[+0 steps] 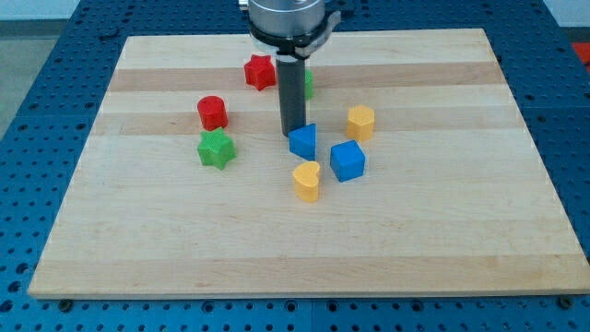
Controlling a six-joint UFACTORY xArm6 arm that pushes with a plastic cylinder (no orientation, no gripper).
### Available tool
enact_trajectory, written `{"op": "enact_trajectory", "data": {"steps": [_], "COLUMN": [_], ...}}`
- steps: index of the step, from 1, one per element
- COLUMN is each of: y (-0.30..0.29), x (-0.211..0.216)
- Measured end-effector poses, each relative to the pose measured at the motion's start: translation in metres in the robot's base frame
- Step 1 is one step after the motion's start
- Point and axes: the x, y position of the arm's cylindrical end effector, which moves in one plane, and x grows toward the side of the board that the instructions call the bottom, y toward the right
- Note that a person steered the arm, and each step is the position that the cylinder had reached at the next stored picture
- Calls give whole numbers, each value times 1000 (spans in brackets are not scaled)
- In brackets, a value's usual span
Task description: Push the yellow hexagon to the blue cube
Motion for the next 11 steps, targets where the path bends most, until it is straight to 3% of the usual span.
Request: {"op": "enact_trajectory", "data": {"steps": [1,3,5,6,11], "y": [1,14,78,109,88], "x": [1,-37,-49,-49,-9]}}
